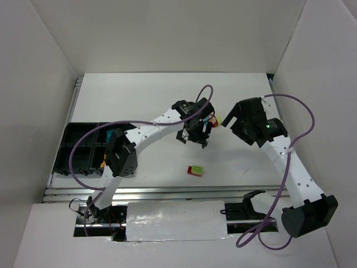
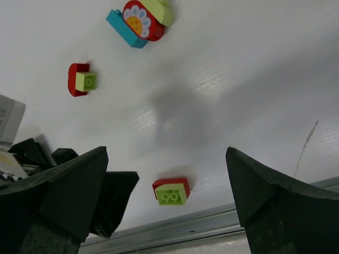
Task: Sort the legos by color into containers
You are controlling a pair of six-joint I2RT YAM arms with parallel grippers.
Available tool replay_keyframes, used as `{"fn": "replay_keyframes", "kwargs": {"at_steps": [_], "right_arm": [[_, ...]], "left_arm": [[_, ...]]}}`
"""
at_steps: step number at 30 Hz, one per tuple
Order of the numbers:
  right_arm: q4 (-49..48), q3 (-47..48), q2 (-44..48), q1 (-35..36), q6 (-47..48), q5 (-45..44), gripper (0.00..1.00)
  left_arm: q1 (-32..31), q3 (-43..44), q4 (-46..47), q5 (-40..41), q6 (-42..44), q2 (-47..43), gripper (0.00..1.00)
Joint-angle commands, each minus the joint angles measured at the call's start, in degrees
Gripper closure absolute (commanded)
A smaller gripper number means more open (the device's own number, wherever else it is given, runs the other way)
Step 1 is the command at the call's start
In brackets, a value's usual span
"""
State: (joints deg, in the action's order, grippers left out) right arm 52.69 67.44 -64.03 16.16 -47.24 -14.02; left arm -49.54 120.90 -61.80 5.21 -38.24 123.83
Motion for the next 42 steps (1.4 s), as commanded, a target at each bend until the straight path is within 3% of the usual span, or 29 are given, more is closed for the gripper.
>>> {"fn": "replay_keyframes", "kwargs": {"at_steps": [1,6,10,17,27,40,42], "right_arm": [[-0.12,-1.87,3.2,-0.43,0.84,2.94,0.0],[-0.65,-3.89,6.11,-0.52,2.07,5.58,0.0],[-2.23,-5.65,8.74,-0.61,3.91,7.16,0.0],[-2.76,-6.27,10.68,-0.61,6.2,7.96,0.0],[-2.94,-6.88,12.79,-0.43,7.16,9.89,0.0],[-1.88,-6.36,14.37,-0.34,8.04,10.86,0.0],[-2.24,-6.79,14.46,-0.34,8.13,10.86,0.0]], "left_arm": [[-0.64,-4.25,-1.49,-3.35,-3.33,-1.92,0.07],[-5.21,-5.59,-2.18,-2.32,-5.87,-1.49,0.07],[-5.74,-11.11,1.58,-3.27,-7.02,-2.97,0.08],[-7.85,-8.05,0.28,-4.69,-6.32,-0.35,0.08],[-9.35,-14.36,3.96,-4.69,-8.34,-0.07,0.08],[-9.52,-15.43,8.01,-5.56,-8.34,2.12,0.27],[-9.61,-14.74,7.75,-5.65,-8.08,2.55,0.36]]}}
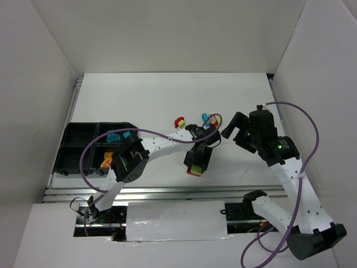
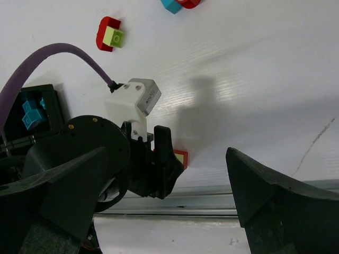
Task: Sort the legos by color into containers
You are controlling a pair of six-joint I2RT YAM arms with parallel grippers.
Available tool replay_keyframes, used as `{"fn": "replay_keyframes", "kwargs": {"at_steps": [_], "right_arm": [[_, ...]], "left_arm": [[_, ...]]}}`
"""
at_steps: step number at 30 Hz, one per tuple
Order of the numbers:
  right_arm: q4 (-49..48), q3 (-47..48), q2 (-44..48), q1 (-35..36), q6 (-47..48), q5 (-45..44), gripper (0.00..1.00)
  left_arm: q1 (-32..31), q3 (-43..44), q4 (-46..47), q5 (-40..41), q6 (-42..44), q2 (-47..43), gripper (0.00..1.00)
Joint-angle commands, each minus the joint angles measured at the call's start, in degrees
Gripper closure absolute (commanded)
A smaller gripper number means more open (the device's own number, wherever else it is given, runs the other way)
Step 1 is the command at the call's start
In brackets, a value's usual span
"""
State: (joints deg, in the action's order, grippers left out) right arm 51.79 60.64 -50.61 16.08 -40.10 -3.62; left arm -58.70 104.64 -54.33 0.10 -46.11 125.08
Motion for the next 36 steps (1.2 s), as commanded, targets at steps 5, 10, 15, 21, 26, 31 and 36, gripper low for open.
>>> {"fn": "replay_keyframes", "kwargs": {"at_steps": [5,10,15,21,26,31,36], "right_arm": [[-2.22,-0.79,1.22,-0.26,0.99,0.8,0.0],[-4.32,-2.45,1.57,-0.34,1.25,1.85,0.0],[-6.96,-1.85,1.48,-0.69,-1.03,2.3,0.0],[-11.6,-0.87,-2.73,-4.9,-8.23,10.17,0.0],[-22.24,-2.37,-9.48,-6.41,-13.25,23.45,0.0],[-26.65,4.12,-23.8,-6.5,-16.84,43.91,0.0],[-35.7,6.15,-29.02,-6.41,-25.02,57.48,0.0]], "left_arm": [[-0.63,3.28,-1.13,-0.54,0.32,2.54,0.6],[0.07,5.05,-3.24,3.06,1.1,0.27,0.98],[5.95,-1.0,2.71,0.62,3.74,-9.65,1.0],[17.46,-10.5,15.45,-17.31,12.5,-23.37,1.0],[21.78,-14.02,23.02,-28.12,21.75,-32.16,1.0],[23.19,-20.08,37.33,-36.12,26.94,-40.16,1.0],[23.89,-17.81,39.3,-38.16,29.93,-39.56,1.0]]}}
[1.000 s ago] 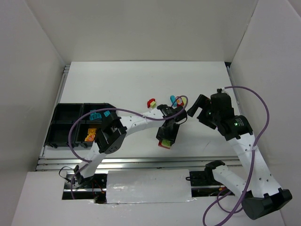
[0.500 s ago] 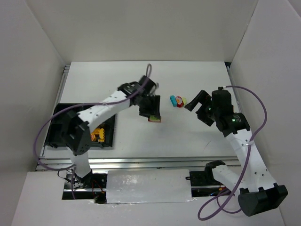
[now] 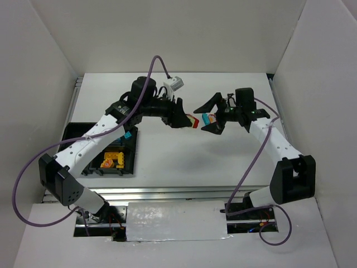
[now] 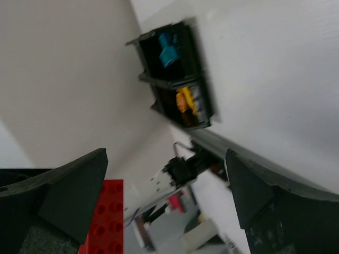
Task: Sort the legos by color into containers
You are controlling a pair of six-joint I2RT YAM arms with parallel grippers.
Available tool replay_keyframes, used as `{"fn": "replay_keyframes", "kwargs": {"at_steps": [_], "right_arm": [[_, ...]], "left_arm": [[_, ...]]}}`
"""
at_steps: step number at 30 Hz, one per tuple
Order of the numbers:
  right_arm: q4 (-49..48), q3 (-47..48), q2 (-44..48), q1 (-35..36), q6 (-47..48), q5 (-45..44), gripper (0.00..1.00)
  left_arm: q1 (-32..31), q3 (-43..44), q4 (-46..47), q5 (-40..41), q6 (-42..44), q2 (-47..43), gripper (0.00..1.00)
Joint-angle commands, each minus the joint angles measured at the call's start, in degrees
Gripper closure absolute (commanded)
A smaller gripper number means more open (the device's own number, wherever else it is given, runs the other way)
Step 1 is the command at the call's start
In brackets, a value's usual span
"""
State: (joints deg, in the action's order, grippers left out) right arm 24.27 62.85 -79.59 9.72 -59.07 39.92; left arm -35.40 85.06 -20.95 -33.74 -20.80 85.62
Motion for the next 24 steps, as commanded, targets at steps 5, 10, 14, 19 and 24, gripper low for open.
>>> {"fn": "replay_keyframes", "kwargs": {"at_steps": [5,10,14,19,24], "right_arm": [[-22.28,-1.04,-0.04,0.04,-20.77,21.33,0.0],[-36.57,-4.67,-0.3,0.22,-30.22,23.01,0.0],[-42.27,-4.31,-1.0,0.57,-33.56,24.06,0.01],[-55.25,-8.6,-1.35,0.13,-41.73,24.33,0.12],[-69.17,-12.66,-2.93,-0.57,-52.63,23.54,0.27]], "left_arm": [[0.68,3.7,7.41,-3.0,6.2,1.29,1.0],[0.68,7.75,7.59,-4.49,5.69,4.2,1.0],[0.68,9.42,10.4,-6.6,2.96,6.83,1.0],[0.77,9.51,13.22,-8.19,1.02,8.24,1.0],[0.86,10.57,12.07,-7.66,1.99,8.42,1.0]]}}
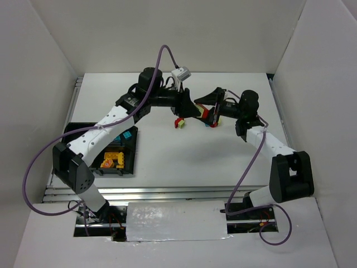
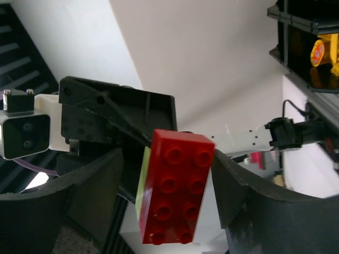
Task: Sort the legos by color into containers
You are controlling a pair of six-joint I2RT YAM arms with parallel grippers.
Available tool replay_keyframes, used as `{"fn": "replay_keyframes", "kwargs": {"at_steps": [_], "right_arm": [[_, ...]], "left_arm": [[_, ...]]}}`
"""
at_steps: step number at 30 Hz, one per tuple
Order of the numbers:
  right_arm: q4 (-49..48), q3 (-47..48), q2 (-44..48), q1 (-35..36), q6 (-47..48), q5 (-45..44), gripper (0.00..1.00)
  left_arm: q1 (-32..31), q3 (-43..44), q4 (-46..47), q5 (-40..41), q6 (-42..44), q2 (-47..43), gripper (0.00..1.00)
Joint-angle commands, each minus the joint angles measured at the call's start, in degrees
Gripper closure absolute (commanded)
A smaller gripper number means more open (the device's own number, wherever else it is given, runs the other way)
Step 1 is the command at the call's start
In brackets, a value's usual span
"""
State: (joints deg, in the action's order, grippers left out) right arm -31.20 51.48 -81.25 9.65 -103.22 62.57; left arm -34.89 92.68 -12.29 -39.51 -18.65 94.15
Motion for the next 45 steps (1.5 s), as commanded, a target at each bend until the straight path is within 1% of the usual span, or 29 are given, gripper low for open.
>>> {"fn": "replay_keyframes", "kwargs": {"at_steps": [1,6,7,9,10,11,13,14,15,16,17,19,20,21,28,33,39,40,42,43,44,45], "right_arm": [[-15.54,-1.39,-1.62,-0.42,-9.01,0.89,0.31],[-15.3,0.63,-2.16,-0.86,-8.93,1.51,0.38],[-15.03,0.64,-2.16,-0.95,-8.84,1.59,0.41],[-15.38,0.37,-2.24,-1.3,-9.1,1.42,0.42],[-15.56,0.28,-2.33,-1.3,-9.19,1.51,0.49],[-15.38,0.2,-2.33,-1.47,-9.19,1.51,0.52],[-15.3,-0.07,-2.42,-1.65,-9.11,1.51,0.62],[-15.21,0.11,-2.33,-1.83,-9.02,1.59,0.64],[-14.77,0.19,-2.42,-1.91,-8.84,1.68,0.7],[-14.42,0.37,-2.42,-1.92,-8.41,1.77,0.73],[-13.98,0.72,-2.51,-1.92,-8.05,1.86,0.8],[-12.31,1.25,-2.59,-1.92,-6.74,2.21,0.85],[-11.0,1.77,-2.59,-1.92,-6.3,2.3,0.95],[-10.29,2.04,-2.77,-1.92,-5.34,2.38,1.0],[-8.61,1.69,-2.6,-3.75,-4.01,2.47,1.0],[-4.4,2.48,-2.24,-5.17,-0.59,2.74,1.0],[-2.46,2.13,-2.07,-5.17,0.74,2.47,1.0],[-2.64,1.96,-2.07,-5.25,0.74,2.56,1.0],[0.77,3.09,-1.81,-5.78,3.97,2.39,1.0],[8.1,4.05,-1.63,-5.96,6.6,2.21,1.0],[13.65,5.63,-1.28,-6.48,14.2,1.86,1.0],[19.71,7.3,-1.1,-6.66,18.97,1.25,1.0]], "left_arm": [[0.27,2.94,3.42,-1.72,-0.15,-0.11,1.0],[1.32,1.36,4.03,-1.8,-0.42,-0.37,1.0],[1.76,1.01,4.38,-1.98,-0.5,-0.54,1.0],[2.02,0.04,4.65,-2.24,-0.59,-0.72,1.0],[2.28,-0.48,4.56,-2.24,-0.51,-0.9,1.0],[2.37,-0.75,4.47,-2.24,-0.33,-0.98,1.0],[2.81,-1.54,3.77,-2.15,0.55,-1.42,1.0],[2.9,-1.8,3.6,-1.89,0.81,-1.51,1.0],[3.08,-2.07,3.59,-1.89,0.9,-1.69,1.0],[3.43,-2.42,3.59,-2.06,0.9,-1.77,1.0],[3.6,-2.59,3.68,-2.24,0.9,-1.86,1.0],[3.78,-3.03,3.68,-1.98,0.9,-1.86,1.0],[3.96,-3.47,3.77,-1.72,0.9,-1.95,1.0],[4.13,-3.74,3.86,-1.63,0.99,-2.04,1.0],[7.73,-5.58,3.86,-2.24,0.9,-4.15,1.0],[10.11,-7.16,3.25,-3.38,1.34,-5.38,1.0],[10.46,-9.45,4.64,-3.91,0.99,-6.08,1.0],[10.46,-9.54,4.65,-2.87,0.64,-6.08,1.0],[10.46,-9.1,3.16,1.77,0.2,-6.26,1.0],[10.46,-9.1,0.63,7.46,0.46,-6.26,1.0],[10.64,-8.23,-1.05,10.04,0.81,-6.26,1.0],[10.64,-7.87,-2.72,12.76,0.9,-6.26,1.0]]}}
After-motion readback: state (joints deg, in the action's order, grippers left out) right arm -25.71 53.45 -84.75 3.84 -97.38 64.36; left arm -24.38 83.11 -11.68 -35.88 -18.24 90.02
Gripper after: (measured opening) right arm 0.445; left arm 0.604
